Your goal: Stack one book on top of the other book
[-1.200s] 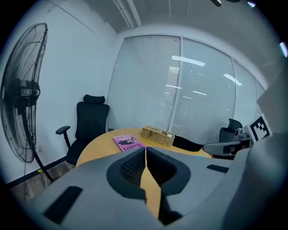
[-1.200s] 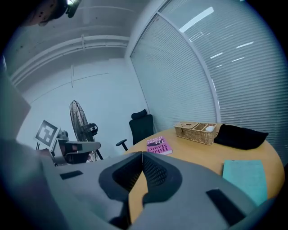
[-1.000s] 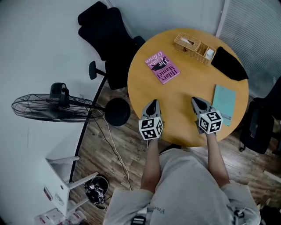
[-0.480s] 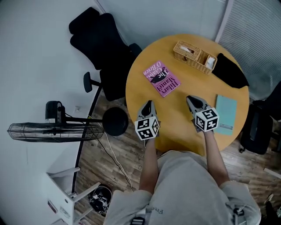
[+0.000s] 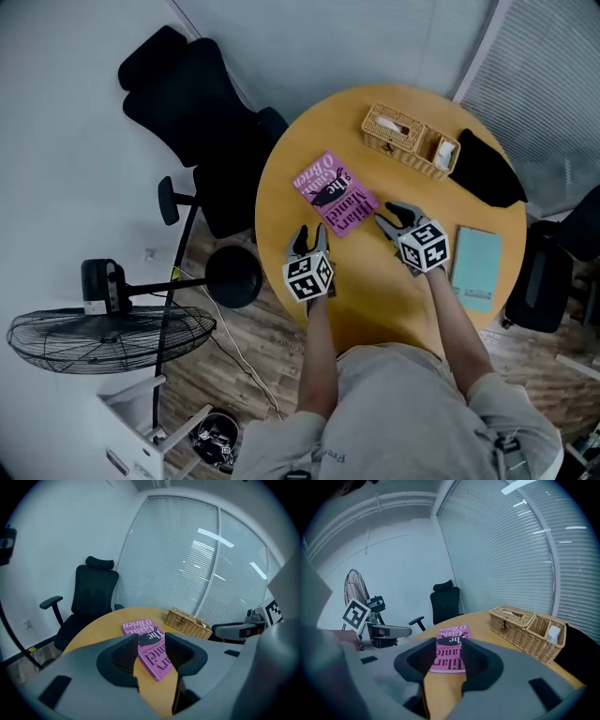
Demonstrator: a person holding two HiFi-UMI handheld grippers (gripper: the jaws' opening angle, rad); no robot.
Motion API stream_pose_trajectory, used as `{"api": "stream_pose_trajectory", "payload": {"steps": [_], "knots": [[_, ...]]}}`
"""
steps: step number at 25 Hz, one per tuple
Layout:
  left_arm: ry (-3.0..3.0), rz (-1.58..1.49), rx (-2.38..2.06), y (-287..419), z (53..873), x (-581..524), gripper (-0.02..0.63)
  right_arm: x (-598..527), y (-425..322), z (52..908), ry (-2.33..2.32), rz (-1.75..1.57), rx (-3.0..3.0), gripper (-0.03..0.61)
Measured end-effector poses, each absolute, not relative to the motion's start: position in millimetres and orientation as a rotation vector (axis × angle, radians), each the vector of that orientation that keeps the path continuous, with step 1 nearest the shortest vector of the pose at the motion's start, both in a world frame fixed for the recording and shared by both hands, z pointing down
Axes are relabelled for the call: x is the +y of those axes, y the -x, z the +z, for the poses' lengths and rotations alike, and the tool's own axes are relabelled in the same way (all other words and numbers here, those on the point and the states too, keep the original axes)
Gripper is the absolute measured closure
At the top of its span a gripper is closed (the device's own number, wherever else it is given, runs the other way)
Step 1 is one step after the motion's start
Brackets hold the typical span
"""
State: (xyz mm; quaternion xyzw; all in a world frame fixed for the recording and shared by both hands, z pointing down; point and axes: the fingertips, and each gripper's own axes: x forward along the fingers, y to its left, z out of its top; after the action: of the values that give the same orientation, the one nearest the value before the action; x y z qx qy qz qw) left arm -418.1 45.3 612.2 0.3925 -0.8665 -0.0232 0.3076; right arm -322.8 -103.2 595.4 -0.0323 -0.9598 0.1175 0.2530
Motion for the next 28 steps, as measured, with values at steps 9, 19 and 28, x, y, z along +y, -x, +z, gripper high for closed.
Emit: {"api": "stream_pose_trajectory", "payload": {"steps": [9,19,28], "knots": [[-0.884,-0.194,-2.182,441.7,683.1,25.3,0.367,-115.4,368.8,667.9,0.244,0.333,-2.436,0.285],[-0.768,-0.247,-2.099,447.4,728.6,3.4,0.357,-127.0,405.1,728.3,0.223,0.451,-2.314,0.282],[-0.766,-0.261,-2.059,443.8,740.2,-9.6,0.384,-116.1,410.8,745.0,0.214,0.472,-2.28,0.284]]}}
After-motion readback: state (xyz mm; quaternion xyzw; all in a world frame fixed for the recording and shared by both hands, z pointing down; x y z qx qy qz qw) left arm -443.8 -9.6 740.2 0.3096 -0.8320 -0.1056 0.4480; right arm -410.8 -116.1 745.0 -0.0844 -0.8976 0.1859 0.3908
